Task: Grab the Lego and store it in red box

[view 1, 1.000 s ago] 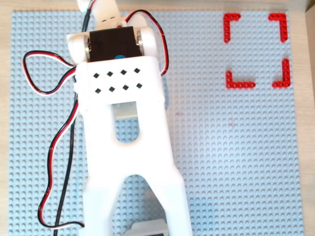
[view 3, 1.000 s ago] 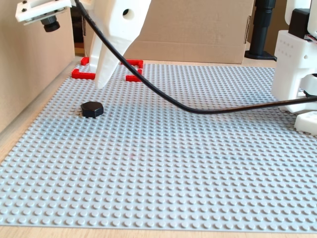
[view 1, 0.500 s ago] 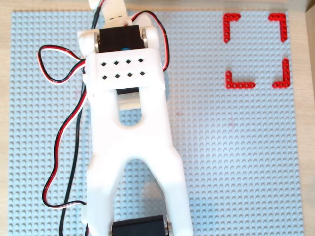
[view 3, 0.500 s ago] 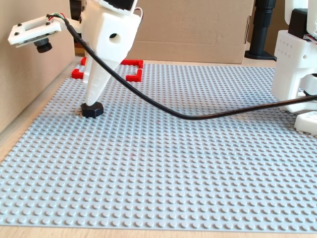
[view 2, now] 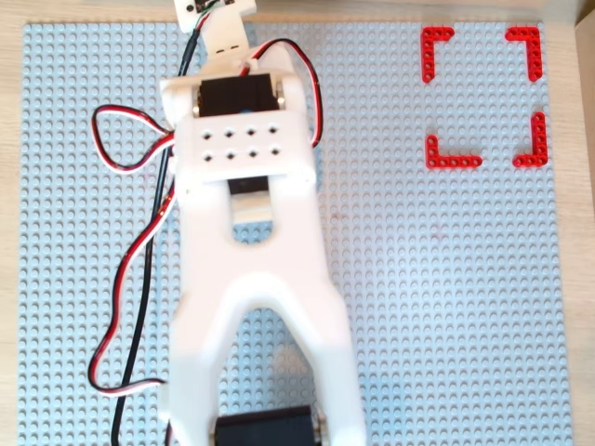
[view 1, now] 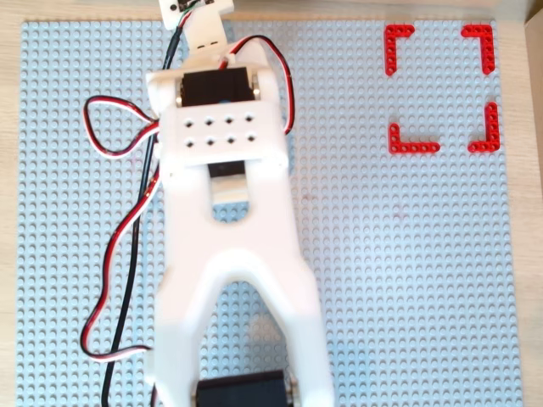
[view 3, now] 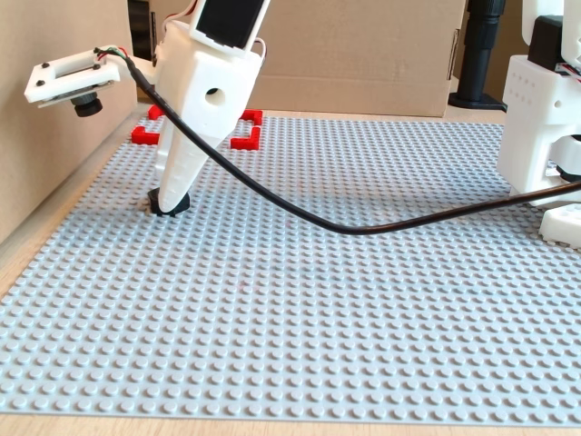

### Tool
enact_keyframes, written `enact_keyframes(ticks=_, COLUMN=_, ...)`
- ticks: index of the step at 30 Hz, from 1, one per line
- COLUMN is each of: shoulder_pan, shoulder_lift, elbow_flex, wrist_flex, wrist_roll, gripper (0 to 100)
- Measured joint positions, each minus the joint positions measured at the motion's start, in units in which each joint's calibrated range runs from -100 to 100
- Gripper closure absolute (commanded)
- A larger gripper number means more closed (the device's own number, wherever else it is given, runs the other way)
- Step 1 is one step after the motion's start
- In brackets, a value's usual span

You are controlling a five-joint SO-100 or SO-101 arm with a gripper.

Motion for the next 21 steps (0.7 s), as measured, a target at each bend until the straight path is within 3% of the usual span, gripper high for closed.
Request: enact_keyframes(ticks=21, shoulder_pan=0.7, shoulder_lift=4.0, elbow_flex=-0.5, wrist_flex=-1.4, wrist_roll=0.0, gripper=78)
